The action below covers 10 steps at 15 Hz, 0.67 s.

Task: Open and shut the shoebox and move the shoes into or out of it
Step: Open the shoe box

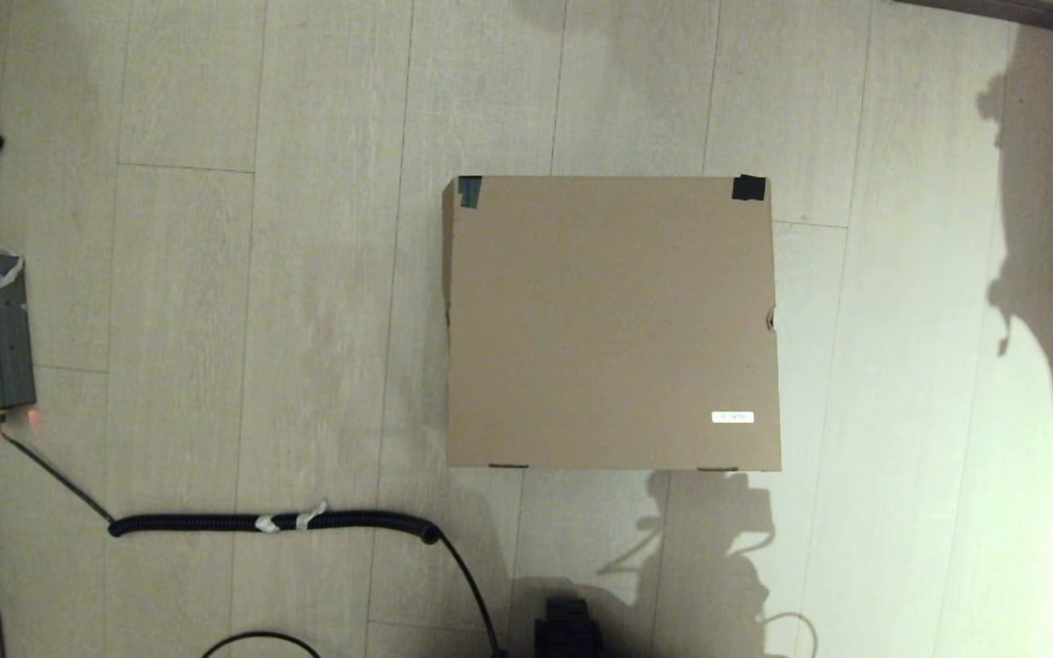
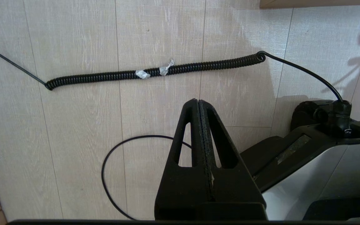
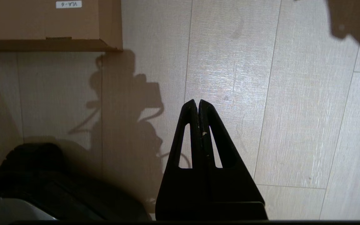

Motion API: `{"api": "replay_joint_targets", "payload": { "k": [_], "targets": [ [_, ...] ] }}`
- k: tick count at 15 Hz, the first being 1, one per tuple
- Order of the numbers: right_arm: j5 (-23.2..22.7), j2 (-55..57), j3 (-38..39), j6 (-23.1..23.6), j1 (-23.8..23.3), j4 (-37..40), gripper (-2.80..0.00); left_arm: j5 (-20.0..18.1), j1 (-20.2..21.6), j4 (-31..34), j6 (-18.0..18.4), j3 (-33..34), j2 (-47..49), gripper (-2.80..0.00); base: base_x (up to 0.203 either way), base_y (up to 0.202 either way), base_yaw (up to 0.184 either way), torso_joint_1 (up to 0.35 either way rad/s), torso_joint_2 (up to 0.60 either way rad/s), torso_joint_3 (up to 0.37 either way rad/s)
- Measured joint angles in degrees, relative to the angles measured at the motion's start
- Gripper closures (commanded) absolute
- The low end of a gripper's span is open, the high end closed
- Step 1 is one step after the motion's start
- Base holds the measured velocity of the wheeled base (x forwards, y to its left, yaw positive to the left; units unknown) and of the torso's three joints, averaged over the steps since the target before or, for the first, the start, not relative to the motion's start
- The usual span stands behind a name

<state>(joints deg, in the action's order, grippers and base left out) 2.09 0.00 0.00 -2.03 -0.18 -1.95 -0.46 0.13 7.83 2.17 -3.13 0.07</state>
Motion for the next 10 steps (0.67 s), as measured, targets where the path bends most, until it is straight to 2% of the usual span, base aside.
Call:
{"api": "replay_joint_targets", "payload": {
  "k": [2, 4, 6, 8, 10],
  "targets": [
    [-1.3, 0.0, 0.0, 1.1, 0.0, 0.02, 0.0, 0.39, -0.05, -0.11, -0.02, -0.02, 0.01, 0.0, 0.0, 0.0, 0.0, 0.0, 0.0, 0.0],
    [-1.6, 0.65, -2.66, -0.08, 0.02, 0.55, 0.0, 0.39, -0.04, 0.57, -0.05, -1.67, 0.36, 0.0, 0.0, 0.0, 0.0, 0.0, 0.0, 0.0],
    [-2.07, 4.8, -10.1, -4.38, 0.02, 1.65, 0.0, -0.47, -0.13, 0.4, -1.51, -9.1, 3.69, 0.0, 0.0, 0.0, 0.0, 0.0, 0.0, 0.0],
    [-3.02, 13.97, -17.93, -11.28, 0.02, 2.02, 0.0, -2.39, -0.48, 0.33, -6.4, -19.48, 11.9, 0.0, 0.0, 0.0, 0.0, 0.0, 0.0, 0.0],
    [-6.08, 26.98, -23.48, -18.31, 0.02, 0.24, 0.0, -6.49, -1.07, 0.18, -14.16, -27.17, 23.89, 0.0, 0.0, 0.0, 0.0, 0.0, 0.0, 0.0]
  ]
}}
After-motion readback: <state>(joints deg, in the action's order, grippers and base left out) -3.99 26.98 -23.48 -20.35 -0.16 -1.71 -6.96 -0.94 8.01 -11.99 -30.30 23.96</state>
